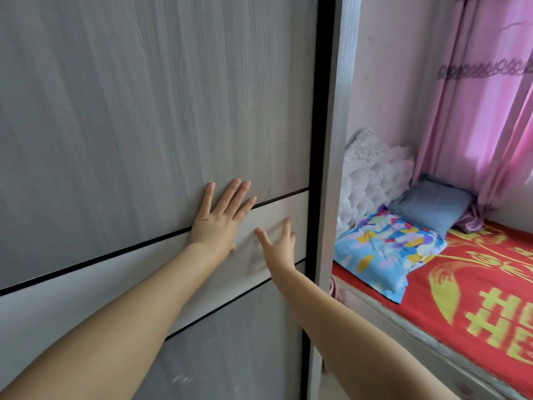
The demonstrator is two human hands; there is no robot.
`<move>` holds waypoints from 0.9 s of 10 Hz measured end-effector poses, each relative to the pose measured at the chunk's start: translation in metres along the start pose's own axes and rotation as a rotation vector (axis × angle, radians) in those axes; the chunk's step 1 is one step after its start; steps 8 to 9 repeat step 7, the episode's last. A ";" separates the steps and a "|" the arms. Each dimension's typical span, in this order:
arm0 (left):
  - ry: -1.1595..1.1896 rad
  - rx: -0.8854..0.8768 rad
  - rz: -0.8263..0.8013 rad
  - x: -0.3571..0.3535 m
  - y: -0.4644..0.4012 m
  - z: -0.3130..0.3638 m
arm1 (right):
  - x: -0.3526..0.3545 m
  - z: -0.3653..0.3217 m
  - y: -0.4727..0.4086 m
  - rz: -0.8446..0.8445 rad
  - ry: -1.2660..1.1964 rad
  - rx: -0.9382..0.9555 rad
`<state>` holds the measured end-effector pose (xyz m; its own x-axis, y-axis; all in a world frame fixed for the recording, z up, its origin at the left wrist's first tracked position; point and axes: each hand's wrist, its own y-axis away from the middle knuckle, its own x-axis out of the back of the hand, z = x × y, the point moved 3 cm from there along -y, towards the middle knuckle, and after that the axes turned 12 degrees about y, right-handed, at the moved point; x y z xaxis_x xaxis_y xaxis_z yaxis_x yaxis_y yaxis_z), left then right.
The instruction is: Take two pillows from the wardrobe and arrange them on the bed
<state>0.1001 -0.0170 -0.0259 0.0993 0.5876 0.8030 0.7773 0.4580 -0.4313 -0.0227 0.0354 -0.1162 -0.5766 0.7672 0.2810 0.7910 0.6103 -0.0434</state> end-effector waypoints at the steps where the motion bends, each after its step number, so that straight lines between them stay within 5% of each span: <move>1: 0.006 -0.004 -0.002 -0.001 -0.008 0.006 | 0.003 0.002 -0.007 0.009 -0.011 -0.008; 9: 0.112 -0.166 0.180 0.006 0.010 0.035 | 0.046 0.004 0.001 -0.166 0.120 0.077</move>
